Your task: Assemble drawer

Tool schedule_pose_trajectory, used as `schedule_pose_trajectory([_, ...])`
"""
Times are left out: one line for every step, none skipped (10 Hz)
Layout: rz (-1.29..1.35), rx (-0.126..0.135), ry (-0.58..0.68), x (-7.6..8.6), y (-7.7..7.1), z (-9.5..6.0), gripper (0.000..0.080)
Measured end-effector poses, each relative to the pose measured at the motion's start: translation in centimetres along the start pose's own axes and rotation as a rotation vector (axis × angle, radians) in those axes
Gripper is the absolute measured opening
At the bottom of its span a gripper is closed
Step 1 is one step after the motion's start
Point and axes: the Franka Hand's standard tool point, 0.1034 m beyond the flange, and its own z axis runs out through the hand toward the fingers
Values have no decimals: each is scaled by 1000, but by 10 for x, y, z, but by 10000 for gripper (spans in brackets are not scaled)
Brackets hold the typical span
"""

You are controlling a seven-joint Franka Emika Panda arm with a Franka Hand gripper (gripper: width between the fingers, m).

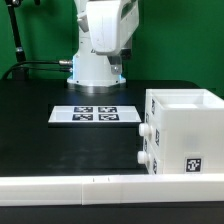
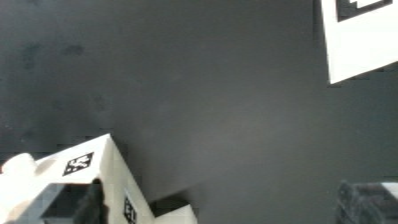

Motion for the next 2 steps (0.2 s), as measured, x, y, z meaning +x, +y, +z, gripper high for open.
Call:
schedule_pose_trajectory([0, 0, 0, 0, 0, 0, 649])
schedule_pose_trajectory([0, 0, 0, 0, 0, 0, 649])
